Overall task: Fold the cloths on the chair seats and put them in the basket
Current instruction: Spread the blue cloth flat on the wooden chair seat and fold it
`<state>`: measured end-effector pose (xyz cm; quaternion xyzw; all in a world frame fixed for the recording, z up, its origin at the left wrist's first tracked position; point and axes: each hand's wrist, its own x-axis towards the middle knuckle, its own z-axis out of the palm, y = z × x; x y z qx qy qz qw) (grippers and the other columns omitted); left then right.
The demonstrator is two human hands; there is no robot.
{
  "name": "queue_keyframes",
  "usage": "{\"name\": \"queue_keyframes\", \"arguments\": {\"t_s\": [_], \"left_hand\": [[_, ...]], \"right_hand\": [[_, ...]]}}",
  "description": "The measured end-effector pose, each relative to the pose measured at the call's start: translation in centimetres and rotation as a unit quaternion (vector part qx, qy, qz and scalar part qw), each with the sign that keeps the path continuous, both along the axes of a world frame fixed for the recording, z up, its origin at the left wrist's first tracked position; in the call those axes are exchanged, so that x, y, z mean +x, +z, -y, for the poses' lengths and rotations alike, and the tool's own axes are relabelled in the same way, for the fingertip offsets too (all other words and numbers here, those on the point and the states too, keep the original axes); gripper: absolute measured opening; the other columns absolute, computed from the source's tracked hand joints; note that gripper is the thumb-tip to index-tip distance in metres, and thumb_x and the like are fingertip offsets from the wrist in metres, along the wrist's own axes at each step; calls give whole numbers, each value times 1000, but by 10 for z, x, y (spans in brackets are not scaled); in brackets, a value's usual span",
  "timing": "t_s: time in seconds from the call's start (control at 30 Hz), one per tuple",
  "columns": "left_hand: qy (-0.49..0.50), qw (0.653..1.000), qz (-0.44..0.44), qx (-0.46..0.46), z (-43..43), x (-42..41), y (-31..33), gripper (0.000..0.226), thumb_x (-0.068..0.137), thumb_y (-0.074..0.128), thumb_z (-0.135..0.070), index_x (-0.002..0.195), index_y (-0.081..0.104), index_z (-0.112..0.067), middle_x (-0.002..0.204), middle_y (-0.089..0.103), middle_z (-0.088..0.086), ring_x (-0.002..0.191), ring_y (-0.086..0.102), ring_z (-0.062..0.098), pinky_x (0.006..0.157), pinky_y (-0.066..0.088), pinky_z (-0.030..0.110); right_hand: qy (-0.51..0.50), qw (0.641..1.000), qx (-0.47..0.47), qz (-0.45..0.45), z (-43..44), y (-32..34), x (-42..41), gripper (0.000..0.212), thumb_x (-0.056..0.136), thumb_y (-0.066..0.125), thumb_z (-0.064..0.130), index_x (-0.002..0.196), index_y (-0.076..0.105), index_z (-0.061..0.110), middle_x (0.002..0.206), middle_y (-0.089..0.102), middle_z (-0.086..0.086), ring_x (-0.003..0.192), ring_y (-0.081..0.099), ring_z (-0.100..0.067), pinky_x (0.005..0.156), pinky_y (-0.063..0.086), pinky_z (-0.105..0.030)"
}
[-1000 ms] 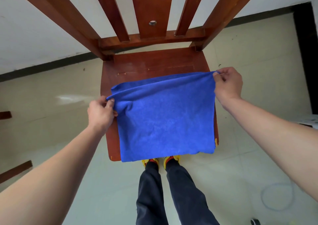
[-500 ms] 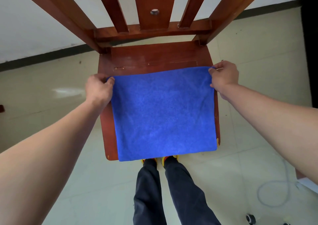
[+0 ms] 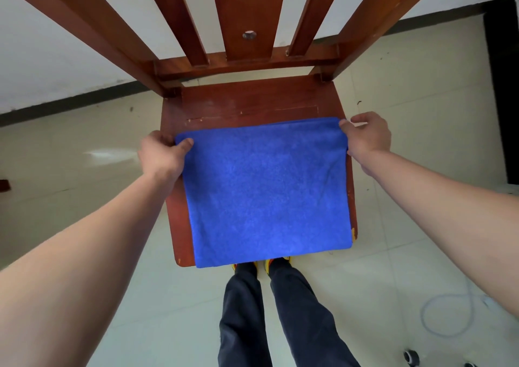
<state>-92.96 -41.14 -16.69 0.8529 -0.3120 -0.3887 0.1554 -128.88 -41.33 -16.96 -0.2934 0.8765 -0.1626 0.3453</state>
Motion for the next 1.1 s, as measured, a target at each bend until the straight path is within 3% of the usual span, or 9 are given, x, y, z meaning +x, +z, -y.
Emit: {"name": "queue_keyframes", "arguments": {"t_s": [0.17,0.3,0.4,0.57,0.7,0.77,0.93,1.03,1.1], "left_hand": [[17,997,-21,70,-68,-11,13,36,68,84,-30,85,57,-12,82,66,5,78,63,26,78,55,41],[29,992,-58,112,-120,-16,16,35,70,83,-21,73,48,-16,74,60,3,68,55,24,66,49,37],[49,986,-65,143,-150,-14,14,37,72,81,-17,67,45,-15,66,55,3,59,50,24,53,46,33],[106,982,-24,153,-191,-15,8,37,72,81,-18,63,45,-14,61,52,4,59,47,24,56,40,30],[292,936,-52,189,-213,-22,7,54,65,85,-38,99,55,-9,94,56,8,81,54,27,77,50,37],[352,904,-130,206,-223,-27,8,73,66,83,-46,119,51,-8,104,53,7,98,54,27,88,49,41],[281,896,-270,214,-236,-34,-1,59,74,78,-44,122,49,-23,128,45,4,125,44,24,99,44,43],[209,921,-261,198,-249,-34,-8,36,76,78,-38,103,59,-25,113,56,-6,111,50,16,98,44,38],[159,950,-219,155,-258,-32,-5,21,76,79,-31,90,66,-21,94,65,-11,83,59,2,80,47,22]], "right_hand": [[-18,997,70,11,-73,12,-13,23,77,70,45,85,60,26,88,72,-5,80,69,-25,77,58,-44],[-36,988,134,73,-143,10,-13,19,76,76,33,74,61,21,82,74,-5,76,71,-24,75,58,-48],[-23,985,155,77,-182,10,-10,21,71,80,35,73,63,23,79,73,0,72,68,-20,69,57,-37],[-56,986,151,34,-222,12,-10,21,68,77,32,80,65,20,69,67,11,57,61,-6,53,43,-23],[-135,967,160,149,-235,10,-11,50,74,71,10,121,55,18,96,64,6,83,58,-10,70,46,-28],[-126,953,184,206,-233,6,-10,43,73,70,6,112,59,22,100,64,10,92,56,-9,84,49,-39],[-85,939,226,246,-235,-10,-9,35,75,78,21,107,65,23,114,62,9,111,50,-13,92,45,-39],[-69,947,215,228,-252,-12,-8,25,76,78,33,95,68,19,102,68,8,100,58,-11,84,44,-34],[-79,953,189,222,-266,-7,-7,25,76,77,39,89,70,18,97,71,8,96,62,-8,76,46,-33]]}}
